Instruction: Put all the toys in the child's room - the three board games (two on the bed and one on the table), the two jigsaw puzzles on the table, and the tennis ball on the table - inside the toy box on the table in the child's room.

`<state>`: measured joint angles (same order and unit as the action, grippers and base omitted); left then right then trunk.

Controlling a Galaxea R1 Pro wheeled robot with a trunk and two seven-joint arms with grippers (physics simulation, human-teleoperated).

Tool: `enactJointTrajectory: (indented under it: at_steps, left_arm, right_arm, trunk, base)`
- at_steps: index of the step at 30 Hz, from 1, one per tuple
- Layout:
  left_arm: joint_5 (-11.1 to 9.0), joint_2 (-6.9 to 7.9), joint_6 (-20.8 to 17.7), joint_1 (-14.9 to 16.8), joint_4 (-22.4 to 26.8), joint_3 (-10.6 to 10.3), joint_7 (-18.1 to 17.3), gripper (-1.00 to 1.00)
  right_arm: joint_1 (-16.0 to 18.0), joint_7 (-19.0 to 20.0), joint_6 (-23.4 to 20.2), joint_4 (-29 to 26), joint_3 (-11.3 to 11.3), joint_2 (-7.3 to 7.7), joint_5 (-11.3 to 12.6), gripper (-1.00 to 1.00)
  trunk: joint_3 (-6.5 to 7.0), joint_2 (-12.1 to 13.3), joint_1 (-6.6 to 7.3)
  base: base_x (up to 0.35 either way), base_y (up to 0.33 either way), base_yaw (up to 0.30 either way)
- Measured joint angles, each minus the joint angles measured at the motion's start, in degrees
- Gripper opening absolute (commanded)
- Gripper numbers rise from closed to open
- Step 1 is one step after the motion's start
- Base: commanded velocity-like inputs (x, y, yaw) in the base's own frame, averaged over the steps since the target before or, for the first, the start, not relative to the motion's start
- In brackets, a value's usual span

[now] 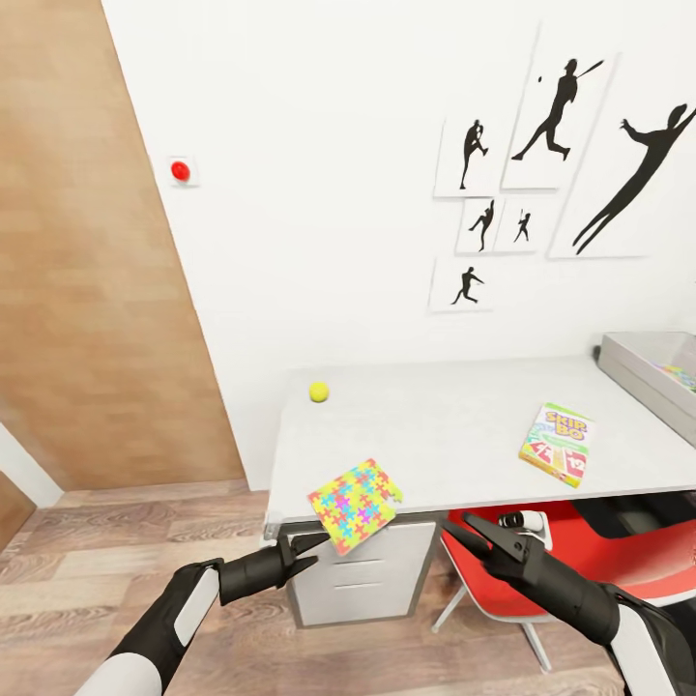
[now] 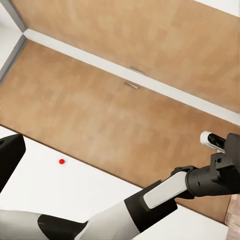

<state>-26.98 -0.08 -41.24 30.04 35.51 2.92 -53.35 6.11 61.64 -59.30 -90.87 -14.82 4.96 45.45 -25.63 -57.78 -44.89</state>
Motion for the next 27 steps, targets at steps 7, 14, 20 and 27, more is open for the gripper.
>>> enactJointTrajectory:
  at_steps: [7, 14, 20, 27]
  left_arm:
    - [0.0, 0.00, 0.0, 0.0, 0.0, 0.0, 0.0, 1.00]
    - [0.1, 0.00, 0.0, 0.0, 0.0, -0.1, 0.0, 1.00]
    - [0.1, 0.00, 0.0, 0.0, 0.0, 0.0, 0.1, 1.00]
    - [0.1, 0.00, 0.0, 0.0, 0.0, -0.1, 0.0, 1.00]
  right_arm:
    - [0.0, -0.1, 0.0, 0.0, 0.0, -0.04, 0.0, 1.00]
    - [0.0, -0.1, 0.0, 0.1, 0.0, -0.05, 0.0, 1.00]
    - [0.0, -0.1, 0.1, 0.1, 0.0, -0.15, -0.6, 1.00]
    - [0.0, -0.2, 0.1, 0.1, 0.0, -0.29, -2.9, 1.00]
  trunk:
    - [0.00, 0.0, 0.00]
    - [0.00, 0.0, 0.00]
    - [0.00, 0.0, 0.02]
    - [0.00, 0.0, 0.00]
  base:
    - [0.000, -0.155, 0.000]
    - [0.000, -0.021, 0.000]
    - [0.114, 0.047, 0.000]
    - [0.084, 0.036, 0.000]
